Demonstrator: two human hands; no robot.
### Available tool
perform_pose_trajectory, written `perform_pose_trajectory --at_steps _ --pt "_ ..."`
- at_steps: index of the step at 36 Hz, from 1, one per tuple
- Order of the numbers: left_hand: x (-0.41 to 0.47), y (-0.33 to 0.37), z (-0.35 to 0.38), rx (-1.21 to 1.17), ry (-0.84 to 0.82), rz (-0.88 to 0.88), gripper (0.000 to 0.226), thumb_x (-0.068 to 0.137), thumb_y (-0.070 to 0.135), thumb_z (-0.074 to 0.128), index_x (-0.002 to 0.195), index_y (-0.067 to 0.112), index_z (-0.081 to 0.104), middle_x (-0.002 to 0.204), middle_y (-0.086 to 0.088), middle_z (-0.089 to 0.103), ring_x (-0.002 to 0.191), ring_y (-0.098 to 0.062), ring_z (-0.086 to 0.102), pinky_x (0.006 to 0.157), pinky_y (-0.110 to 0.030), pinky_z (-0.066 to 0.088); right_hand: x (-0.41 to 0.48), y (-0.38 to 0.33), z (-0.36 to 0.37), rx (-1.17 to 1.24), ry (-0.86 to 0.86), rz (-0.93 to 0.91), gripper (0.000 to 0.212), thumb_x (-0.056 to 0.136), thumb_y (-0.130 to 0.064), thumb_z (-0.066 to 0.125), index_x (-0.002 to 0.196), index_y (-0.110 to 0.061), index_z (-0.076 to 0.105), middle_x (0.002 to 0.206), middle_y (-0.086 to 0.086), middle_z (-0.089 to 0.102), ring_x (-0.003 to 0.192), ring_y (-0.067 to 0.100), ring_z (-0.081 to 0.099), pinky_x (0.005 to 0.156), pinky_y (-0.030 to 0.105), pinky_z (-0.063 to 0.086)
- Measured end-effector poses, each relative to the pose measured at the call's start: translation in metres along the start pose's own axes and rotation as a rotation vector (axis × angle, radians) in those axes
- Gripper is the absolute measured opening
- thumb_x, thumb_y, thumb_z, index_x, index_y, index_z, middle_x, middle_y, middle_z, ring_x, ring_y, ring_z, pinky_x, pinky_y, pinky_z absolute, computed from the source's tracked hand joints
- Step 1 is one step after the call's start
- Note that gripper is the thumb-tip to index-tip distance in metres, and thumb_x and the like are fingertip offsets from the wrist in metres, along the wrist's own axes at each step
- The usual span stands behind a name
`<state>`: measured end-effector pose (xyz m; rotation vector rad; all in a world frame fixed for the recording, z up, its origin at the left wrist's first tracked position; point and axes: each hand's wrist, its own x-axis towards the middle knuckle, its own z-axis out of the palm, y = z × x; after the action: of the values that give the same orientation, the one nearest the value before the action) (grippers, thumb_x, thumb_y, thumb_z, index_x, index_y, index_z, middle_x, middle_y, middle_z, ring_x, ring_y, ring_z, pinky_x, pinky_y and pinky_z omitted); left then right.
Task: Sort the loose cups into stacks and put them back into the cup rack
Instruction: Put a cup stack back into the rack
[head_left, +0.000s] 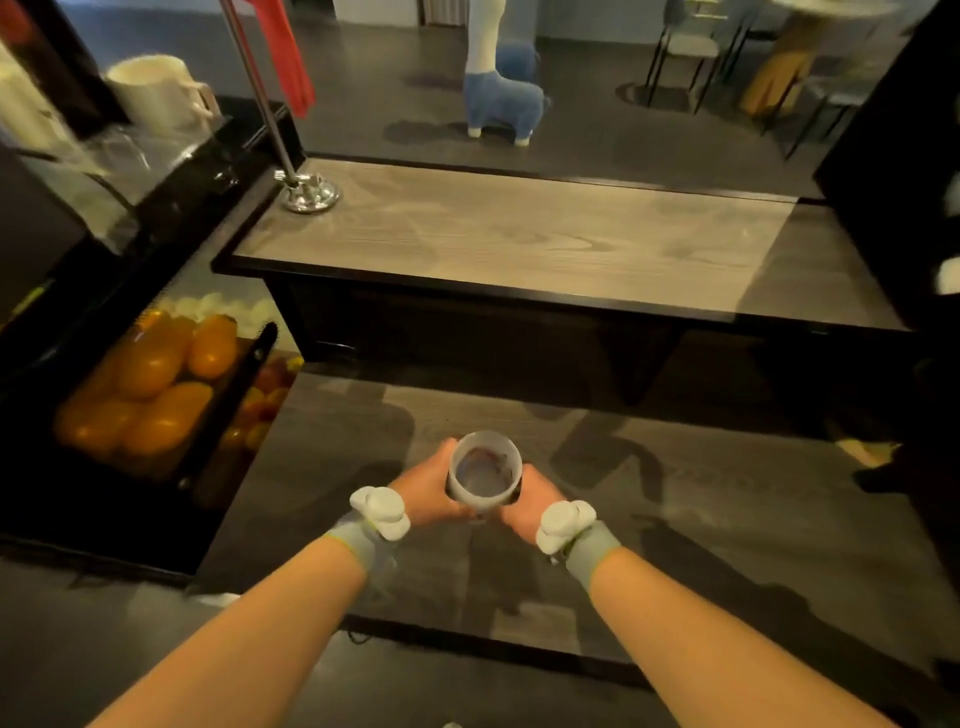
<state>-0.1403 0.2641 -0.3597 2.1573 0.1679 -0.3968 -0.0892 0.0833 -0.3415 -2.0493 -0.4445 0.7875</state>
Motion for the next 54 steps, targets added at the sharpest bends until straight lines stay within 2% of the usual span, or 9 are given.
perform_pose_trajectory --at_steps 4,12,16,19,22,33,38,42,54 --pt "0.002 0.028 -0.014 -0.027 0.024 0.123 0.089 0.069 0.035 0.089 0.142 0.037 0.038 0.136 0.019 0.05 0.126 0.0 0.051 0.1 -0.022 0.048 -0.006 -0.006 -0.023 0.003 0.037 -0.003 0.054 0.072 0.004 0.075 0.118 -0.021 0.059 0.111 -0.014 0.065 0.103 -0.004 0.061 0.087 0.008 0.046" --pt "0.009 0.131 -0.075 -0.094 -0.012 0.293 0.108 0.066 0.041 0.09 0.148 0.046 0.02 0.14 0.013 0.052 0.131 -0.007 0.052 0.107 -0.034 0.048 -0.033 -0.07 -0.111 0.141 0.213 -0.048 0.069 0.061 -0.048 0.086 0.122 -0.025 0.063 0.11 -0.007 0.072 0.102 0.009 0.068 0.094 0.037 0.054" --pt "0.011 0.208 -0.096 -0.043 0.044 0.457 0.11 0.074 0.027 0.087 0.147 0.05 0.008 0.136 0.029 0.041 0.124 0.008 0.048 0.093 -0.012 0.049 -0.071 -0.122 -0.163 0.123 0.362 -0.136 0.077 0.057 -0.069 0.075 0.122 -0.03 0.06 0.11 -0.007 0.07 0.1 0.011 0.067 0.092 0.039 0.054" --pt "0.005 0.264 -0.108 -0.136 0.079 0.586 0.117 0.073 0.025 0.086 0.145 0.057 0.0 0.148 0.025 0.033 0.126 0.008 0.044 0.09 -0.01 0.049 -0.103 -0.154 -0.196 0.12 0.411 -0.215 0.056 0.074 -0.057 0.073 0.12 -0.033 0.055 0.112 -0.011 0.067 0.102 0.005 0.064 0.091 0.03 0.053" --pt "0.001 0.305 -0.119 -0.293 0.054 0.659 0.109 0.071 0.023 0.087 0.144 0.058 0.014 0.148 0.0 0.047 0.126 -0.016 0.058 0.096 -0.038 0.056 -0.131 -0.173 -0.223 0.097 0.45 -0.27 0.047 0.08 -0.048 0.073 0.119 -0.04 0.048 0.111 -0.015 0.065 0.101 0.001 0.063 0.086 0.023 0.053" --pt "-0.008 0.479 -0.097 -0.793 -0.074 0.709 0.088 0.075 0.026 0.082 0.142 0.036 0.027 0.123 -0.009 0.063 0.102 -0.03 0.072 0.084 -0.05 0.06 -0.236 -0.202 -0.31 0.198 0.799 -0.291 0.088 0.052 -0.059 0.085 0.126 -0.026 0.05 0.114 -0.003 0.069 0.102 0.014 0.069 0.09 0.043 0.057" --pt "0.007 0.521 -0.086 -0.505 0.106 0.815 0.077 0.073 0.052 0.081 0.133 0.028 0.039 0.128 0.005 0.06 0.117 -0.016 0.062 0.102 -0.044 0.052 -0.279 -0.221 -0.375 0.22 0.914 -0.244 0.071 0.061 -0.05 0.085 0.114 -0.014 0.055 0.111 0.011 0.068 0.099 0.031 0.07 0.085 0.053 0.057" --pt "0.034 0.553 -0.079 -0.256 0.191 0.893 0.046 0.088 0.028 0.072 0.128 0.024 0.048 0.127 0.002 0.062 0.122 -0.017 0.059 0.109 -0.041 0.046 -0.312 -0.241 -0.431 0.318 0.932 -0.272 0.049 0.083 -0.033 0.073 0.119 -0.002 0.059 0.114 0.017 0.069 0.099 0.034 0.07 0.067 0.037 0.06" --pt "0.146 0.675 -0.033 -0.099 0.399 0.968 0.078 0.092 0.028 0.069 0.152 0.023 0.019 0.125 -0.011 0.064 0.114 -0.027 0.063 0.1 -0.046 0.051 -0.317 -0.292 -0.593 -0.025 1.076 -0.345 0.041 0.088 -0.028 0.066 0.118 -0.002 0.058 0.109 0.014 0.065 0.084 0.027 0.072 0.07 0.035 0.061"
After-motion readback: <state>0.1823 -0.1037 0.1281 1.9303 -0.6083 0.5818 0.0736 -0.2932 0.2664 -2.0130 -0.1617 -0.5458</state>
